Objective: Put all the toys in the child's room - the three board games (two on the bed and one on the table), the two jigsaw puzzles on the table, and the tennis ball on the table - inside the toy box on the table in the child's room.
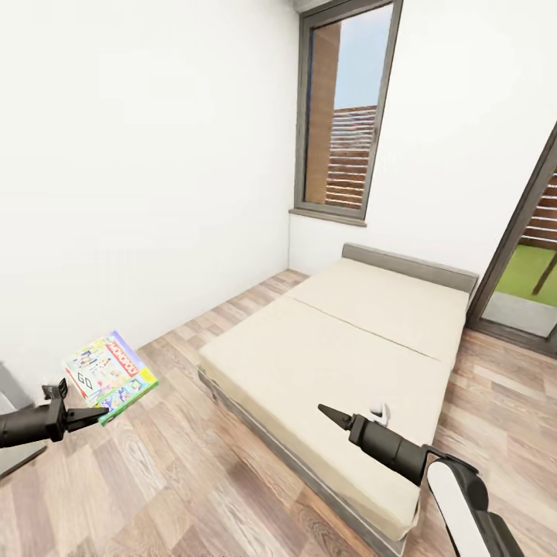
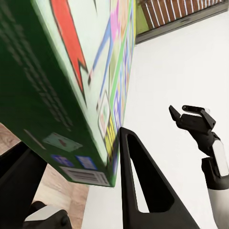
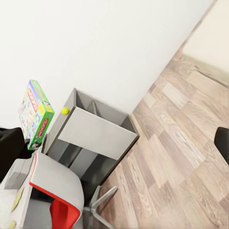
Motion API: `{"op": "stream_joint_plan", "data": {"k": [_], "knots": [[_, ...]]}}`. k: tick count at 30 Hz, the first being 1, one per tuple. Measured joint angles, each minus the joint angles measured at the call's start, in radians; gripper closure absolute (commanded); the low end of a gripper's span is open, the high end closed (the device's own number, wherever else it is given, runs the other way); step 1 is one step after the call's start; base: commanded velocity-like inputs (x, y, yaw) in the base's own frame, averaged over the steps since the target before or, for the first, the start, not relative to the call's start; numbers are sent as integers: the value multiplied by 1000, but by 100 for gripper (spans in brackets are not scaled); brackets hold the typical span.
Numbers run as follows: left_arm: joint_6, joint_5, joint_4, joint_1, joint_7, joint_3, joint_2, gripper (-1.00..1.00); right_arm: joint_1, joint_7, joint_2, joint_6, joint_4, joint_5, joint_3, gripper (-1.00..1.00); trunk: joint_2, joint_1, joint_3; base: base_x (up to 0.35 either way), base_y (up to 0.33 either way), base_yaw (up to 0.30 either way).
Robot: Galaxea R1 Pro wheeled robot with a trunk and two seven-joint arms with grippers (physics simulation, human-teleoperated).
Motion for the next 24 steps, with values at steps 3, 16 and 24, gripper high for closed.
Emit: {"op": "stream_joint_plan", "data": {"k": [3,16,24], "knots": [[0,0,0,0,0,0,0,100,0,0,0,-1,0,0,0,-100,21,-12,9,0,0,287],[0,0,0,0,0,0,-2,100,0,0,1,-1,0,0,1,-100,112,-61,50,0,0,287],[0,0,0,0,0,0,-7,100,0,0,1,-1,0,0,1,-100,168,-92,75,0,0,287]]}}
